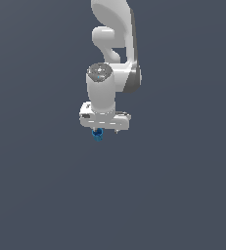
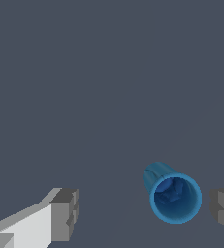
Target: Pick up the object and move it to a goal position.
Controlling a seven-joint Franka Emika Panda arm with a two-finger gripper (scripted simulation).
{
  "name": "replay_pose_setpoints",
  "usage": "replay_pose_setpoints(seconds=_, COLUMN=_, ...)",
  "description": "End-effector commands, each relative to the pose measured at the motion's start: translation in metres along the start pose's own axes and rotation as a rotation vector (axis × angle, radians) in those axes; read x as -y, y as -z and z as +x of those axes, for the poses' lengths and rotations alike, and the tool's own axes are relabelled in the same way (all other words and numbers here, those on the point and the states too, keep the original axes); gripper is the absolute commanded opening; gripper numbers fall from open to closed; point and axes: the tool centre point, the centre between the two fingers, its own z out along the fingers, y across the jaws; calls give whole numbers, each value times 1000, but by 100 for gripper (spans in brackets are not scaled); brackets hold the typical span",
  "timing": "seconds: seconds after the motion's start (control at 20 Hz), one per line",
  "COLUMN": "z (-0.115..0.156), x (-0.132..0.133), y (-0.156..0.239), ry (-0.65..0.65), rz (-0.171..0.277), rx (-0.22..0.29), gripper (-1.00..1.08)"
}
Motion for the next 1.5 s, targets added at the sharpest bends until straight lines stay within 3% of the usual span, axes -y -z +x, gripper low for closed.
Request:
replay_pose_setpoints(seconds=0.0, z=-8, x=-13, y=-13, ry=-47, rz=-2, rx=-4, gripper=100)
replay_pose_setpoints(seconds=0.55, z=-38, x=-51, y=-48, ry=-191, rz=-9, rx=-19, gripper=100)
replay_pose_setpoints(seconds=1.0, z=-40, x=-53, y=-55, ry=-198, rz=-10, rx=-19, gripper=100)
replay_pose_setpoints(seconds=1.45, z=-41, x=-55, y=-93, ry=-202, rz=-10, rx=-20, gripper=100)
